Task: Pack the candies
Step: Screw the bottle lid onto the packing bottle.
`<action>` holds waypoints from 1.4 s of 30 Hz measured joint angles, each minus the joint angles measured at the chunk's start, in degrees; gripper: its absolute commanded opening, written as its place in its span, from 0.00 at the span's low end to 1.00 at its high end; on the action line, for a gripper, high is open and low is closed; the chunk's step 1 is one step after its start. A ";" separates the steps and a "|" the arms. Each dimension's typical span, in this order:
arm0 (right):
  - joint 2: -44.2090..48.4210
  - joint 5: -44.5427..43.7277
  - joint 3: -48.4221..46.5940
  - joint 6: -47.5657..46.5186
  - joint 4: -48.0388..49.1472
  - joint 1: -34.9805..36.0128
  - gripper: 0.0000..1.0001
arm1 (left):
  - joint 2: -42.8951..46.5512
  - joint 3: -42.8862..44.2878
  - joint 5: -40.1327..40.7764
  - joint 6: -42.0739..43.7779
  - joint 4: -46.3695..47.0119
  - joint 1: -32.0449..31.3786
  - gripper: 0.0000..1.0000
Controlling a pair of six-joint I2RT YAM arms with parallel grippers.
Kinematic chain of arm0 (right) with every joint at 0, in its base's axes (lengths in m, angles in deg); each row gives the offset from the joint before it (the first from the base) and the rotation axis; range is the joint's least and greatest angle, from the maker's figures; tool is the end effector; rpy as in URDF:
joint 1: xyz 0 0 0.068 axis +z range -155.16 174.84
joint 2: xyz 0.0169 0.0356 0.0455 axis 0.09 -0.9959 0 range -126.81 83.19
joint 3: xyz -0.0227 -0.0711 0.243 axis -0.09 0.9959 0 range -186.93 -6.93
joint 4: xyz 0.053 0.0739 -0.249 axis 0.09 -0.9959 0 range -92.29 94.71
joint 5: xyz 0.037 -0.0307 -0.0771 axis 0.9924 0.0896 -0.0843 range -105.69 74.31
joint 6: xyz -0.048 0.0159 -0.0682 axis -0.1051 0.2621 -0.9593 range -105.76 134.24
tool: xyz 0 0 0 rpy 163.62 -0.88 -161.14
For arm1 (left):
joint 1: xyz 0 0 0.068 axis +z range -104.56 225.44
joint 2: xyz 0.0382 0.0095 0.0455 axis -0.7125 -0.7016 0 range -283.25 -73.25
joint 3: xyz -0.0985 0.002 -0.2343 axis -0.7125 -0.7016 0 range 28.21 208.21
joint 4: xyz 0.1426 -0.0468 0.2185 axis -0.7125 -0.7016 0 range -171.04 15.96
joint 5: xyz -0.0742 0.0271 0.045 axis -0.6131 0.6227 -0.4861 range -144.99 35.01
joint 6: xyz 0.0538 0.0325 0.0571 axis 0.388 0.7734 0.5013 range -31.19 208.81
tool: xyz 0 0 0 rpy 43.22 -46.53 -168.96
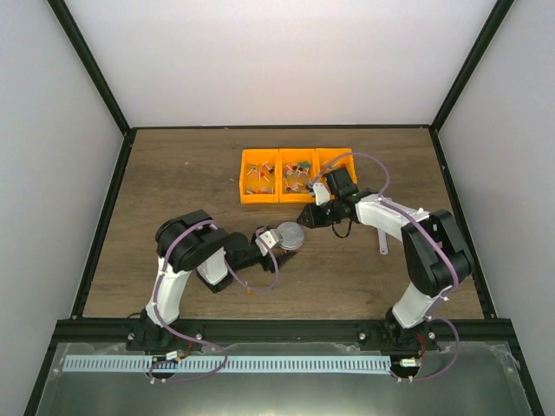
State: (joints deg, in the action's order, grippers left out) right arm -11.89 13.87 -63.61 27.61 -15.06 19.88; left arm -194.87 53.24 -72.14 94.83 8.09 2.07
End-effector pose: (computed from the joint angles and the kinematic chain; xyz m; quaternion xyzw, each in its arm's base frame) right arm 0.2990 0.1804 0.1317 -0.1641 0.9179 0.3189 0.1696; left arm 0.2176 -0.2358 0.0315 0.4095 0.6720 -0.3056 0.5361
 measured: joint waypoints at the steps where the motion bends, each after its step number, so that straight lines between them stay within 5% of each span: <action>1: -0.37 0.04 -0.13 -0.13 0.04 0.15 0.23 | 0.00 0.00 -0.09 0.00 0.00 -0.02 0.82; 15: -1.95 1.22 -2.54 -0.83 0.07 2.03 0.22 | 0.00 0.02 -0.22 -0.02 0.00 -0.02 0.82; 24: -2.45 2.73 -1.84 -1.11 1.29 2.54 0.11 | 0.00 0.02 -0.15 -0.15 0.00 -0.02 0.82; 42: 5.66 3.54 11.74 -0.15 14.99 1.57 0.01 | 0.00 0.02 -1.88 0.61 -0.15 -0.94 0.81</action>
State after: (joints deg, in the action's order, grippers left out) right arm -6.23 17.41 -51.88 27.46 -0.06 21.45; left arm -194.87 53.26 -74.02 95.44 7.93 1.13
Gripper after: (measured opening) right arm 0.017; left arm 0.832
